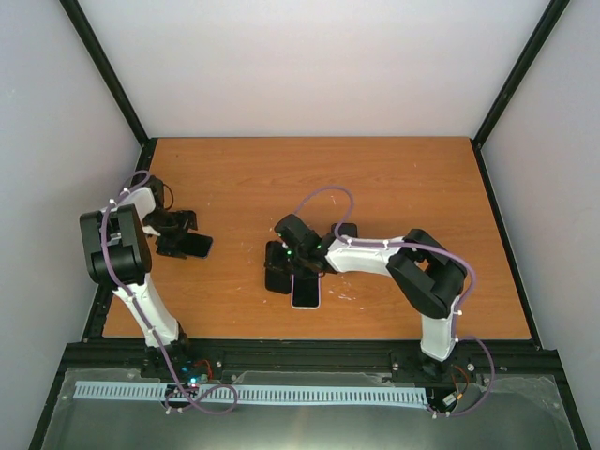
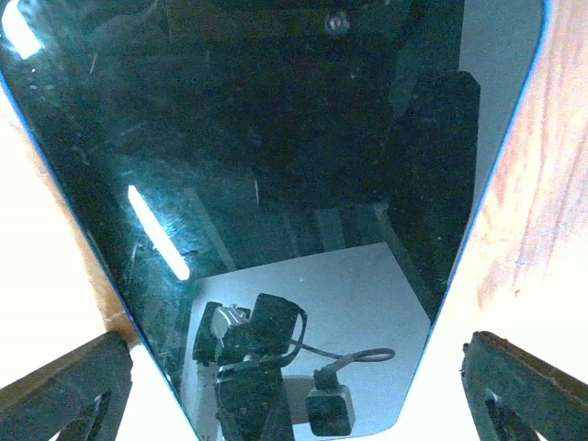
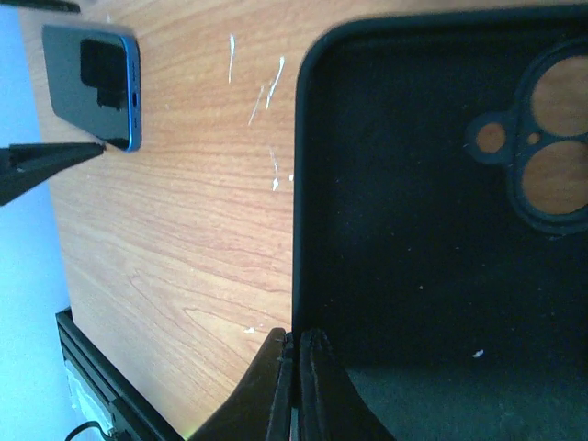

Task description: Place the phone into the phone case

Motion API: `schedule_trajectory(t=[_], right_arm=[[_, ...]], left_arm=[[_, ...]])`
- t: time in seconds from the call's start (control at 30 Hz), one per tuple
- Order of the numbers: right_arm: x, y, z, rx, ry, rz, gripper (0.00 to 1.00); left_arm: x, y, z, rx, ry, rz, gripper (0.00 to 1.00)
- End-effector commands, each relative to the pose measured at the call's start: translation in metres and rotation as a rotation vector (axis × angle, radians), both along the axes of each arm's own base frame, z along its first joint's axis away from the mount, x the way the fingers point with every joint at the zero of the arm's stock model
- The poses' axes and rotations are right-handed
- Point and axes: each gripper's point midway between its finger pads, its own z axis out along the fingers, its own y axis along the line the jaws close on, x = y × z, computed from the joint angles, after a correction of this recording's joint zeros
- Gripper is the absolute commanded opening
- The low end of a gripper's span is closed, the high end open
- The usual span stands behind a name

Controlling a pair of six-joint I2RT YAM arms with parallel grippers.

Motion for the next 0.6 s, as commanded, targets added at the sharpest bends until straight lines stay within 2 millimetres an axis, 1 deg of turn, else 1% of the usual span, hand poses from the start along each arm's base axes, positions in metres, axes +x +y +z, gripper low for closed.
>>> schedule_trajectory(t=[0.0, 0.13, 0.2, 0.33, 0.43, 0.5, 0.57], right_arm=[[-0.008, 0.022, -0.002, 0.03, 0.024, 0.01, 0.03], [-0.012, 0.026, -0.01, 0.012, 0.034, 0.014, 0.03], [-0.013, 0.025, -0.012, 0.004, 0.04, 0.013, 0.07], [-0.01, 0.017, -0.004, -0.021, 0.002, 0.002, 0.32], [-0.006, 0.012, 0.009, -0.028, -0.043, -0.008, 0.53], [-0.005, 0.01, 0.015, -0.027, -0.063, -0.006, 0.64], [-0.005, 0.009, 0.02, -0.022, -0.078, 0.0, 0.68]], left_arm=[[-0.004, -0.003, -0.003, -0.009, 0.019, -0.016, 0.99], [-0.003, -0.005, -0.01, -0.026, 0.038, -0.015, 0.99], [-0.005, -0.006, -0.013, -0.029, 0.053, -0.007, 0.97], [-0.012, -0.002, -0.012, -0.002, 0.095, 0.008, 0.95], [-0.013, 0.008, -0.006, 0.06, 0.125, 0.019, 0.95], [-0.011, 0.01, -0.006, 0.071, 0.125, 0.017, 0.95], [-0.011, 0.012, -0.007, 0.076, 0.143, 0.022, 0.95]])
